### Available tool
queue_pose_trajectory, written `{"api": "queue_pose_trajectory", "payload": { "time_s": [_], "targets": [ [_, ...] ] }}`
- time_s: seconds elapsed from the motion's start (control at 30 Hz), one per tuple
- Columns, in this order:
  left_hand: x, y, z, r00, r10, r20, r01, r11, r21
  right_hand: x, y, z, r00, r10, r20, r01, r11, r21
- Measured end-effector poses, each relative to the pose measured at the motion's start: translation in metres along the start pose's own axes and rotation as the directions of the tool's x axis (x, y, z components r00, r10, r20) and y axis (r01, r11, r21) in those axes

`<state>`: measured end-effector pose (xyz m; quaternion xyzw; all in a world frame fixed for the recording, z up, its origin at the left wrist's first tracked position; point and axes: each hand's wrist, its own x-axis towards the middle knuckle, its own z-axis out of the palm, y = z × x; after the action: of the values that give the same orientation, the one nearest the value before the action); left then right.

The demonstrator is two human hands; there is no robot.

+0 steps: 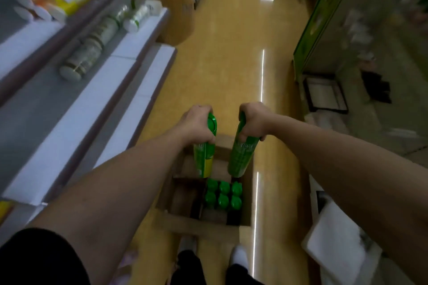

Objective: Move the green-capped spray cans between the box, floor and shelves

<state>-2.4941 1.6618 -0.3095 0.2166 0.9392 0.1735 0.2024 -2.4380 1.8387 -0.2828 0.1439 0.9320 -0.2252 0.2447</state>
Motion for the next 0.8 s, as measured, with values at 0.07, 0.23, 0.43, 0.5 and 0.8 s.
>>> {"api": "queue_pose_trajectory", "payload": {
  "time_s": [0.07, 0.23, 0.43, 0.5, 0.8],
  "targets": [
    [0.008, -0.023, 0.039, 0.997, -0.023, 0.075, 0.023, 1.0, -0.002, 0.022, 0.013, 0.037, 0.999, 0.021, 0.046, -0.022, 1.0, 0.0],
    [0.017, -0.078, 0.126, 0.973, -0.057, 0.224, 0.068, 0.997, -0.041, 0.062, 0.041, 0.132, 0.99, 0.034, 0.134, -0.033, 0.999, -0.01],
    [0.017, -0.119, 0.217, 0.958, -0.053, 0.283, 0.077, 0.994, -0.076, 0.083, 0.081, 0.238, 0.986, 0.081, 0.144, -0.093, 0.993, 0.079],
    [0.018, -0.13, 0.241, 0.955, -0.045, 0.293, 0.074, 0.993, -0.089, 0.091, 0.091, 0.267, 0.987, 0.078, 0.142, -0.089, 0.994, 0.067],
    [0.021, -0.154, 0.318, 0.949, -0.018, 0.315, 0.059, 0.991, -0.121, 0.102, 0.127, 0.353, 0.99, 0.1, 0.096, -0.112, 0.985, 0.128]
  ]
}}
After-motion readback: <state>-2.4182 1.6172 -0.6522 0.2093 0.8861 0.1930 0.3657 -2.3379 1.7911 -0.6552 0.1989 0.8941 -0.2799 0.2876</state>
